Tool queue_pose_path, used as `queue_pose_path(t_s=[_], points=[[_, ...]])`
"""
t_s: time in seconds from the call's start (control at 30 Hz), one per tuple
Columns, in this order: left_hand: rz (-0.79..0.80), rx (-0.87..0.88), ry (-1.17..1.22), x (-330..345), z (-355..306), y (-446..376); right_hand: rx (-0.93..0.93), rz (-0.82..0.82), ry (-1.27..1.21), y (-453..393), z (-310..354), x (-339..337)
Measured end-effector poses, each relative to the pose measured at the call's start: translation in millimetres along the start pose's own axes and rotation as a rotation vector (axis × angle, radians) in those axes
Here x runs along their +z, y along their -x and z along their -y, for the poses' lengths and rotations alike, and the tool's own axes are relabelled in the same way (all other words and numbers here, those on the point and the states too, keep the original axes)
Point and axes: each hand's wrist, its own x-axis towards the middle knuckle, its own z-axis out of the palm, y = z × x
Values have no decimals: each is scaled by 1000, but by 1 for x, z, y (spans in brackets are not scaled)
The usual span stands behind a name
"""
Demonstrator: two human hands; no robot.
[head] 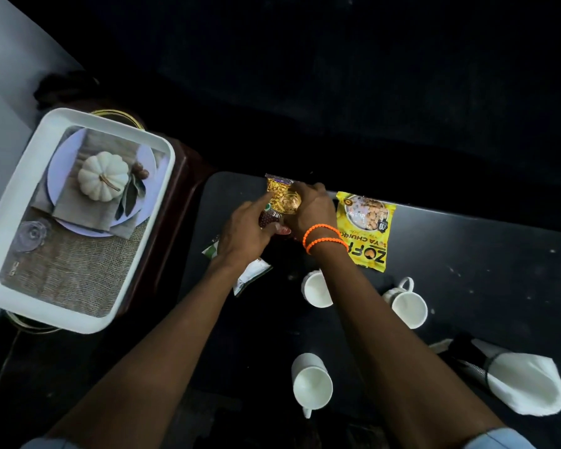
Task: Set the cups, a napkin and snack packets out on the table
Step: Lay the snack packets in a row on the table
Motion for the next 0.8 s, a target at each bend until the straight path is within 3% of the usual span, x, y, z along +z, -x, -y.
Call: queue_pose_path(t_s=[0.4,0.47,0.53,0.6,0.67,0.8], points=[[74,33,-183,-13,-4,1,-42,-50,69,12,3,3],[-78,18,-179,-19,-1,13,-52,-150,62,23,8,3],[-322,-107,-100,-19,9,33,-56,-201,-33,38,19,9],[-430,-335,42,-10,20,55,-7,-39,-110,51,29,22],[-397,-525,209,2,30,72,31,195,-164,63,35,39],[-443,-632,482,13,42,87,30,316,-368,78,39,59]])
